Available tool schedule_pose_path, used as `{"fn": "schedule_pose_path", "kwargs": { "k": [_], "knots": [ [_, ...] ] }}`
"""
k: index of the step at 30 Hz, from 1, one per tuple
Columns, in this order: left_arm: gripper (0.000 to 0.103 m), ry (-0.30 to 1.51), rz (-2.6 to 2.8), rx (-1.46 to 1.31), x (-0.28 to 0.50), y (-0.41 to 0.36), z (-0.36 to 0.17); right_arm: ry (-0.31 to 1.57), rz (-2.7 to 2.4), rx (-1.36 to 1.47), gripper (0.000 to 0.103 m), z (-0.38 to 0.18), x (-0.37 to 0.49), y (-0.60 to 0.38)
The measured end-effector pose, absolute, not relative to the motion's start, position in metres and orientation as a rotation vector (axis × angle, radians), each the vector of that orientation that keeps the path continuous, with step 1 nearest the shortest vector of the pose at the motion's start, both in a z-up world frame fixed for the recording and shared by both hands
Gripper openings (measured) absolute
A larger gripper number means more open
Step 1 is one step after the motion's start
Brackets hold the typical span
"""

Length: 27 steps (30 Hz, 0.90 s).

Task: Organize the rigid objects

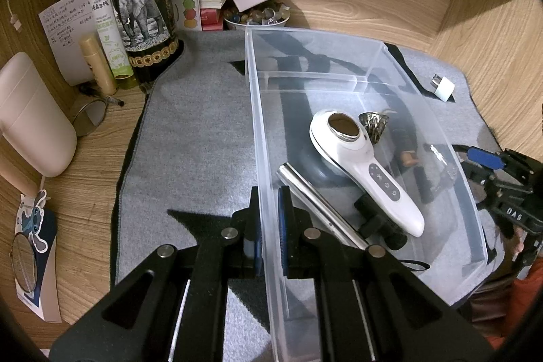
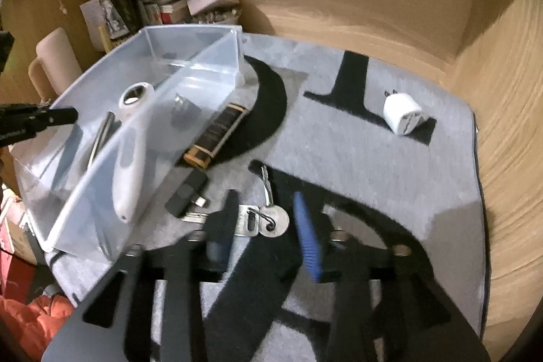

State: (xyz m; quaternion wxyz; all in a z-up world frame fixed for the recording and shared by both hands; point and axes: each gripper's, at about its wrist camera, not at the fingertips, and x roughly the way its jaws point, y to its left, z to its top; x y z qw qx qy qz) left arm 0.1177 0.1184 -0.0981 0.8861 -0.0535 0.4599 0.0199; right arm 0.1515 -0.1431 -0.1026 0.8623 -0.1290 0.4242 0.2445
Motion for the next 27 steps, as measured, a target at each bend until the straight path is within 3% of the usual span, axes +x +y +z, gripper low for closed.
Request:
{"fn": "schedule_pose_path", "kwargs": {
  "k": [11, 14, 15, 16, 27],
  "knots": [
    [0.008, 0.956, 0.041, -0.111, 0.118, 0.118, -0.098, 0.949, 0.486, -0.266, 0.038, -0.122, 0.183, -0.13],
    [0.008, 0.956, 0.04, -0.112, 0.118, 0.118, -0.098, 0.931, 0.491, -0.299, 0.022, -0.127, 0.184, -0.124],
    [0.008, 0.956, 0.041, -0.112, 0.117, 0.119, -0.098, 0.93, 0.502, -0.3, 0.012, -0.127, 0.184, -0.123],
    [0.008, 0.956, 0.04, -0.113, 0.118, 0.118, -0.098, 0.929, 0.502, -0.292, 0.009, -0.126, 0.183, -0.123],
    [0.008, 0.955, 0.04, -0.113, 0.117, 0.118, -0.097, 0.863, 0.493, -0.198, 0.005, -0.103, 0.169, -0.145]
  ]
}}
